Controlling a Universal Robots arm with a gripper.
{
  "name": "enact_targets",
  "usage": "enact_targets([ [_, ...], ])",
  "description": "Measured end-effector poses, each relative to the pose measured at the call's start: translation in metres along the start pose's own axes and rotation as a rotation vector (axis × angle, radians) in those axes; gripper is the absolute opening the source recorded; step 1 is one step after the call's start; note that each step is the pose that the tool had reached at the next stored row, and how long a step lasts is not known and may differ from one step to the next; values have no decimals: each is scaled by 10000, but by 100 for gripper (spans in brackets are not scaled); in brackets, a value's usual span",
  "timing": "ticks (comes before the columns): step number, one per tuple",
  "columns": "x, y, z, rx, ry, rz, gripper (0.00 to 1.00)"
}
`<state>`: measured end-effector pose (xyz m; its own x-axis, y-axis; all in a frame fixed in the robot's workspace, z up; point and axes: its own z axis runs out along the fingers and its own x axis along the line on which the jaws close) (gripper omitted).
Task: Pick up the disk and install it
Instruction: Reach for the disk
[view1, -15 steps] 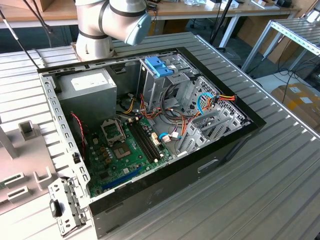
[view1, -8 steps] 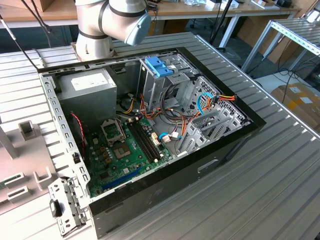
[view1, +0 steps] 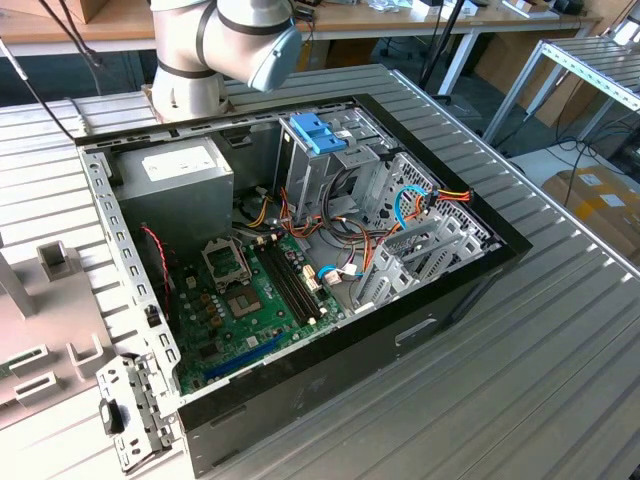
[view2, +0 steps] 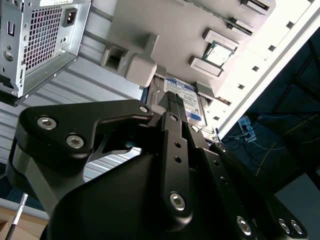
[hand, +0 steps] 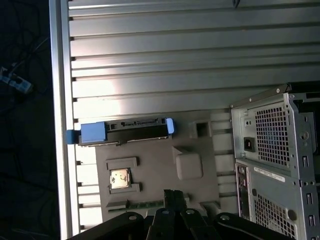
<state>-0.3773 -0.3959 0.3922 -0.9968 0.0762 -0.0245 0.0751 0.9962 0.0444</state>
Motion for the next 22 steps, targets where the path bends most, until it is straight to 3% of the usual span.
enact_targets([
  [15, 138, 18, 4, 0, 0, 0, 11],
  [22, 204, 57, 10, 0, -1, 0, 11],
])
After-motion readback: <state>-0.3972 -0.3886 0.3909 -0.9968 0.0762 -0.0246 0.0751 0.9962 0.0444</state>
